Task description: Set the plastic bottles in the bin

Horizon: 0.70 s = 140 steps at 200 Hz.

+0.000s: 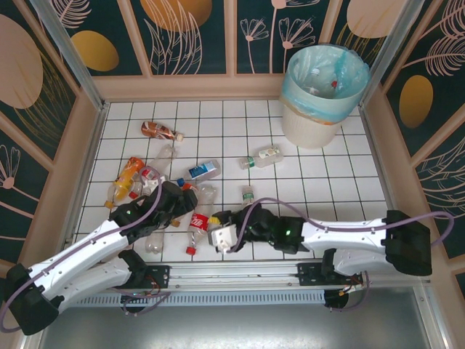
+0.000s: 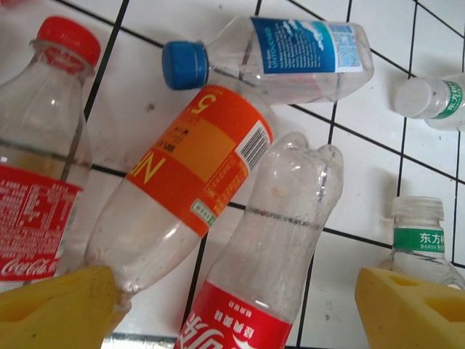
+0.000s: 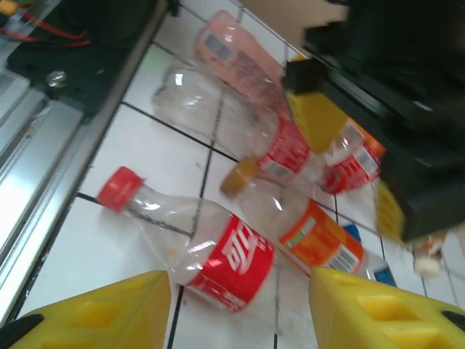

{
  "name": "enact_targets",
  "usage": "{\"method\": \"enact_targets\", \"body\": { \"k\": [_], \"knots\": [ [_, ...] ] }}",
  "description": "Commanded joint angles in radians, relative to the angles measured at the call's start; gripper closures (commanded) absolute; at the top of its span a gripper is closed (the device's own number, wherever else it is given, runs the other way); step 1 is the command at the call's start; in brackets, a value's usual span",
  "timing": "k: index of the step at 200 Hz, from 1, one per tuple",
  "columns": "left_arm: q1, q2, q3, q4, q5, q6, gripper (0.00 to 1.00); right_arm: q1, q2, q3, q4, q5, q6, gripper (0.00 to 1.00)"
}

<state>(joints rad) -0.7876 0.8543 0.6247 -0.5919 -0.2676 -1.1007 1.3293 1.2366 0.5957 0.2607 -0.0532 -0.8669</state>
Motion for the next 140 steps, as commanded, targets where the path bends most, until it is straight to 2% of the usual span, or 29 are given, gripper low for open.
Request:
{"method": "enact_targets", "body": {
  "k": [1,52,140],
  "knots": [
    [-0.002,-0.043,-0.034,-0.081,0.019,-0.087,0.14,0.06,0.079,0.039,0.051,0.064,-0.107,0.44],
    [-0.002,-0.14,-0.083,-0.121,-0.022,-0.126,0.14,0.117,0.239,0.142,-0.016,0.108,-0.167,0.41],
    [-0.001,-0.123,-0.088,-0.124,-0.024,-0.078,0.14,0.145,0.384,0.258,-0.105,0.098,-0.25,0.36]
  ]
}}
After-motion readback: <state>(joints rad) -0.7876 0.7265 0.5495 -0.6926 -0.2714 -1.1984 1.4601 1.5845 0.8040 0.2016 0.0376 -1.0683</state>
